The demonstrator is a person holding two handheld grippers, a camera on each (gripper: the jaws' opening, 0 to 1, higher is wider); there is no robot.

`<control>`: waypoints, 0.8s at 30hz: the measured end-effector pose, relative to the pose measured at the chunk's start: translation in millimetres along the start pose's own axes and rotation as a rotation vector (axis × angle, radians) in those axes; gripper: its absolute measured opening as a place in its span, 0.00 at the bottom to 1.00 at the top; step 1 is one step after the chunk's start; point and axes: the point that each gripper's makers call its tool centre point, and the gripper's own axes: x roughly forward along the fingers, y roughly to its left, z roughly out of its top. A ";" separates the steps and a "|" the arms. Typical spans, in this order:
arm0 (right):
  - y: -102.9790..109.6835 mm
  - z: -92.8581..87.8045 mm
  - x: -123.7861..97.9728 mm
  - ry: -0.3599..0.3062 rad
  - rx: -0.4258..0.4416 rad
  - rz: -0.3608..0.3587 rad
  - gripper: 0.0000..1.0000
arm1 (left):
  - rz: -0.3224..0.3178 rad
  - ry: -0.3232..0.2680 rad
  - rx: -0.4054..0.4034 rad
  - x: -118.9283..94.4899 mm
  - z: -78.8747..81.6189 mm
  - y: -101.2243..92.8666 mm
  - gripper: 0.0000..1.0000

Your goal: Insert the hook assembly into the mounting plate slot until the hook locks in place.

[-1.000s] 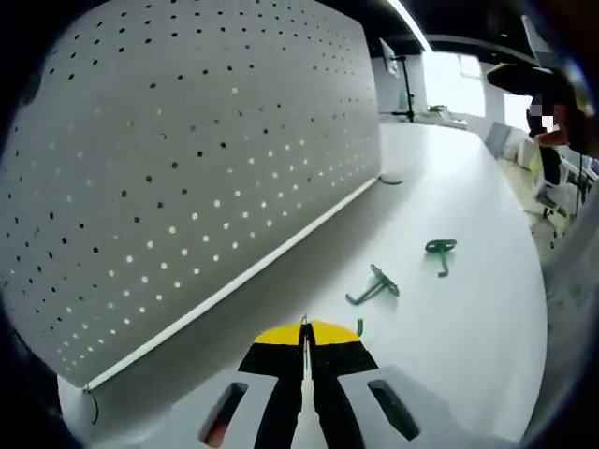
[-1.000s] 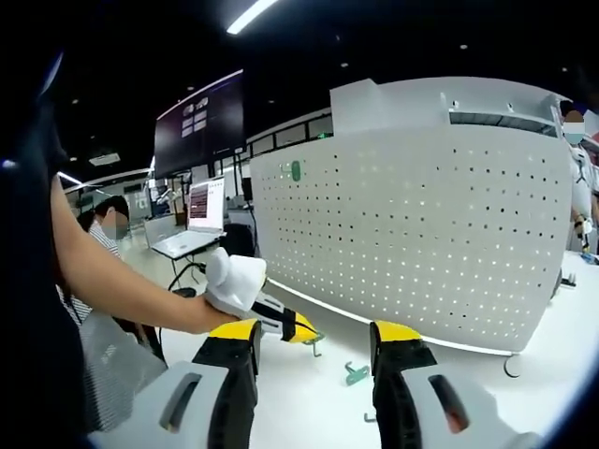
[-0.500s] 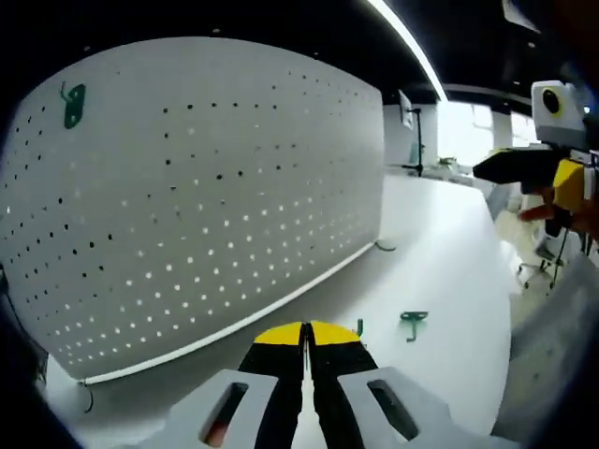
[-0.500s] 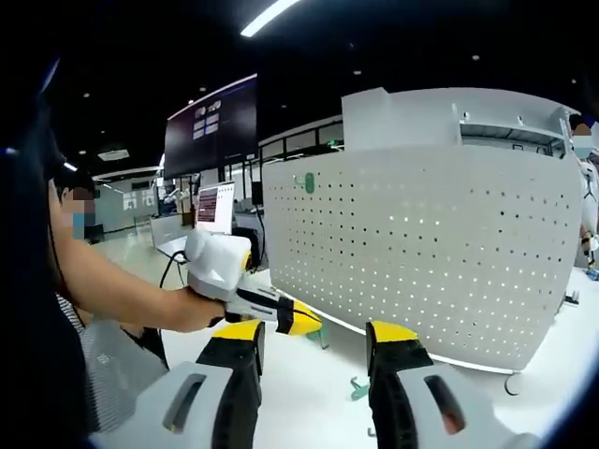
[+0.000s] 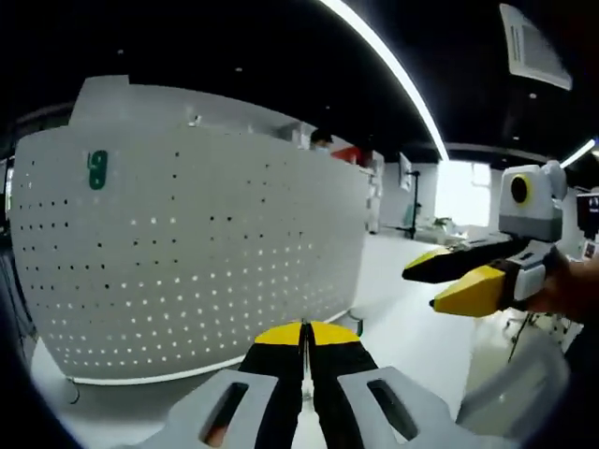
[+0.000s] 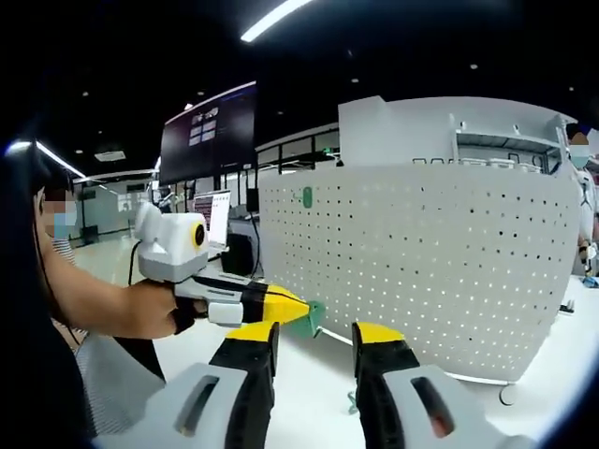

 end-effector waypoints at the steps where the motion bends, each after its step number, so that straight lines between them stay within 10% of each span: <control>1: 0.1 1.2 0.4 -0.002 -0.003 -0.002 0.29 | -0.007 -0.021 -0.005 -2.1 6.4 -4.1 0.01; 24: 1.4 18.3 -0.3 -0.046 -0.040 -0.034 0.06 | -0.103 -0.124 -0.012 -10.3 47.2 -53.5 0.01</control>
